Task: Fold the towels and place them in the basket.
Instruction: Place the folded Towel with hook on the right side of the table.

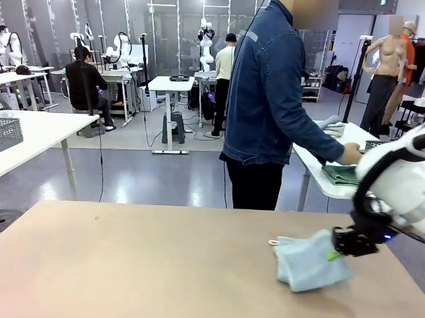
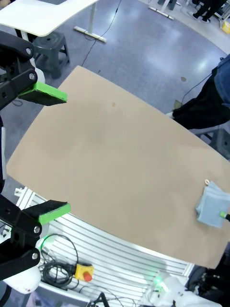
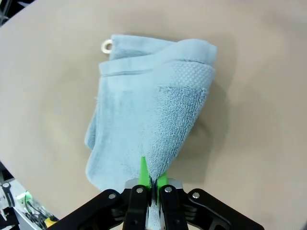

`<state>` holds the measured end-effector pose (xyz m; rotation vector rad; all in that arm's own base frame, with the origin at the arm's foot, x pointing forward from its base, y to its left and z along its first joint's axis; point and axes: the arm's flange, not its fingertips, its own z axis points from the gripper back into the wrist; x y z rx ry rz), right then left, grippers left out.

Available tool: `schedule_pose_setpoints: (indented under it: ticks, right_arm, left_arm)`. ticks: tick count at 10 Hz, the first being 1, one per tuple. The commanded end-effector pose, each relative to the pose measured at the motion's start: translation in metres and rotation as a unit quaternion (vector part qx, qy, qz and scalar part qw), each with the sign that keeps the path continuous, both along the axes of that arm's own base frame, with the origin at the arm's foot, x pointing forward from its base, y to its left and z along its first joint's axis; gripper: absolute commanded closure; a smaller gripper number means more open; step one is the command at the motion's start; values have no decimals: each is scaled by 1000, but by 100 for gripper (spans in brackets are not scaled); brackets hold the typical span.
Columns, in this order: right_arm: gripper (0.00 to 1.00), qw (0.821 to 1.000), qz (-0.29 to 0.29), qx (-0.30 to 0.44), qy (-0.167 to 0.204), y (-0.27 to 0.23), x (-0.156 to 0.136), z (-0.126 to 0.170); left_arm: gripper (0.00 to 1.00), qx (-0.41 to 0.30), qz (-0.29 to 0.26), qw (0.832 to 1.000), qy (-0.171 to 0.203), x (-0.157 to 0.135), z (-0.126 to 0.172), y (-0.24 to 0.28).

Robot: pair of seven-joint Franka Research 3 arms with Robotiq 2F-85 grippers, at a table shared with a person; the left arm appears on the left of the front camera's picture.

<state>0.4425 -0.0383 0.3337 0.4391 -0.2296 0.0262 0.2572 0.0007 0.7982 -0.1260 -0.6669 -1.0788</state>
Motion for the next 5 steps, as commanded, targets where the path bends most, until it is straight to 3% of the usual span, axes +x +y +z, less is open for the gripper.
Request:
schedule_pose_setpoints:
  ticks: [1, 5]
  right_arm:
    - [94, 1000, 11, -16, 10, -32, -3, 2]
    - [94, 998, -23, -51, 25, -94, 11, -7]
  left_arm:
    - [0, 1, 1, 1000, -2, 0, -1, -1]
    - [0, 1, 1, 1000, -2, 0, -1, -1]
